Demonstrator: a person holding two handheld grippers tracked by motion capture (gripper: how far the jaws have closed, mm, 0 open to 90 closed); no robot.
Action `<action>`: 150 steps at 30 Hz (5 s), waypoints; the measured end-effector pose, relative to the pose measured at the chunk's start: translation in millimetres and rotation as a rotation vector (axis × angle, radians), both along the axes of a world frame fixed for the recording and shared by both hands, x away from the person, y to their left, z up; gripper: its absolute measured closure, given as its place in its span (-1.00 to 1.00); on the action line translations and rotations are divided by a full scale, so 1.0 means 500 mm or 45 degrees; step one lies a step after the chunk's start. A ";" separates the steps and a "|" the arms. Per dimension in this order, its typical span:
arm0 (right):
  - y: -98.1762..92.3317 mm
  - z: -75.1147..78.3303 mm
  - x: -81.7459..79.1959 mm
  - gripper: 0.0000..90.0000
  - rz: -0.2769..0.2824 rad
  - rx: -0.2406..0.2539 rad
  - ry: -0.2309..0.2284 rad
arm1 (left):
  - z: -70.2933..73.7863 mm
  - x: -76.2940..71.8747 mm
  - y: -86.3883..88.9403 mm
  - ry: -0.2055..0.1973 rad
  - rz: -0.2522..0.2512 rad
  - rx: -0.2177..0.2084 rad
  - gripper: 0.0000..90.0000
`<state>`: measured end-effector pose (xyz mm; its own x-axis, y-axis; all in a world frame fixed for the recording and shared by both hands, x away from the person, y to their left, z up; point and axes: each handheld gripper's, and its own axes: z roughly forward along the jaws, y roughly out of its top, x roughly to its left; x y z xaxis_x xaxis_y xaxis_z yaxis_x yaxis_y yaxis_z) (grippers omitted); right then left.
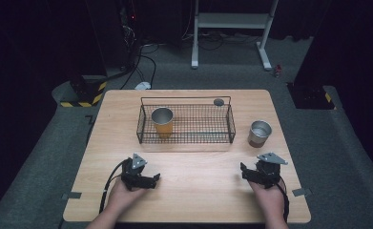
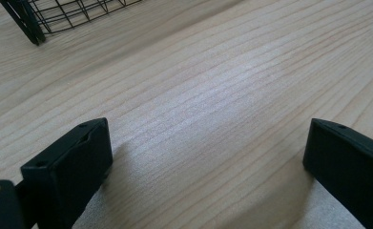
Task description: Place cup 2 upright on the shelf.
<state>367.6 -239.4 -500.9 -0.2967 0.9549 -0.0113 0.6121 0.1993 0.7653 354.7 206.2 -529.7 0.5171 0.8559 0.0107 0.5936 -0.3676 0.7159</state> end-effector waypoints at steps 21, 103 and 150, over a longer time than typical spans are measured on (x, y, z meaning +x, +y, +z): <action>-0.011 0.013 0.034 -0.74 -0.060 -0.023 -0.036 | 0.000 -0.006 0.000 -0.003 0.016 -0.008 -0.90; -0.056 0.008 0.206 -0.76 -0.206 0.073 -0.100 | 0.000 -0.004 0.000 -0.001 0.001 -0.004 -0.92; -0.032 0.039 0.174 -0.58 -0.148 0.015 -0.180 | 0.000 -0.004 0.001 0.000 -0.001 -0.004 -0.92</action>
